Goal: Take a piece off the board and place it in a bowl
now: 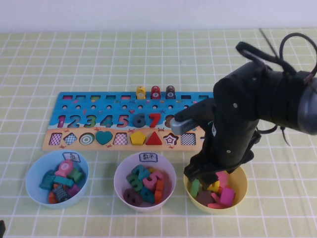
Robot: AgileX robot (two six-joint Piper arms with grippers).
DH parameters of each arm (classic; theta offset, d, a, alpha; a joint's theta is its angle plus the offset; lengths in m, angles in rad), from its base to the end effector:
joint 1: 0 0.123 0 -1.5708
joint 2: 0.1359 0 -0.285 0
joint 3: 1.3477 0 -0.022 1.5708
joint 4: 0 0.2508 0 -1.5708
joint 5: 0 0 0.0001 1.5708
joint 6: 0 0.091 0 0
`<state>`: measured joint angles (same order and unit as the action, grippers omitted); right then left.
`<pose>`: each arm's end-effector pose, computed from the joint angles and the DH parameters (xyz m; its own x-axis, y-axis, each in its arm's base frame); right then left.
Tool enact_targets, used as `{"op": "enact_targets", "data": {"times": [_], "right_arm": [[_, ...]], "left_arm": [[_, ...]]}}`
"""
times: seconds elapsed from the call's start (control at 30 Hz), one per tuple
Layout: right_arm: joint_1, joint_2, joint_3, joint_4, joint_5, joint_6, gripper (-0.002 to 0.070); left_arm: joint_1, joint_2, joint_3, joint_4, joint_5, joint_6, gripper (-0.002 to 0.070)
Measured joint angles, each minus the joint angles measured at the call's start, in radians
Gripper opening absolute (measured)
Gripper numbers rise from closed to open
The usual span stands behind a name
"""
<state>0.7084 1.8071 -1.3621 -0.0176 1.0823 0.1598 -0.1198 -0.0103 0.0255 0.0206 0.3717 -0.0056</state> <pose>0.2728 0.2319 0.2310 -0.8423 -0.5228 -0.1312 -0.5279 0.8493 0.0044 0.0524 -0.0056 0.1717 -0.2915 0.0488 -0.9553 0.1164 0.9931 0.0152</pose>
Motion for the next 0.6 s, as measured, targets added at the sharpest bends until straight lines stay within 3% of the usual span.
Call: {"op": "enact_targets", "data": {"times": [0.07, 0.2, 0.27, 0.37, 0.6], "right_arm": [[0.0, -0.041, 0.002, 0.0, -0.004, 0.012, 0.0387], [0.005, -0.201, 0.029, 0.007, -0.085, 0.014, 0.0141], [0.009, -0.31, 0.069, 0.018, -0.152, 0.016, 0.0058], [0.021, -0.509, 0.182, 0.025, -0.279, 0.016, 0.0005], [0.023, -1.028, 0.531, -0.018, -0.557, 0.016, -0.0012]], "left_arm": [[0.0, 0.0, 0.0, 0.0, 0.0, 0.0, -0.0005], [0.0, 0.0, 0.0, 0.0, 0.0, 0.0, -0.0005], [0.0, 0.0, 0.0, 0.0, 0.0, -0.002, -0.0005], [0.0, 0.0, 0.0, 0.0, 0.0, -0.002, -0.0005], [0.0, 0.0, 0.0, 0.0, 0.0, -0.002, -0.0005]]}}
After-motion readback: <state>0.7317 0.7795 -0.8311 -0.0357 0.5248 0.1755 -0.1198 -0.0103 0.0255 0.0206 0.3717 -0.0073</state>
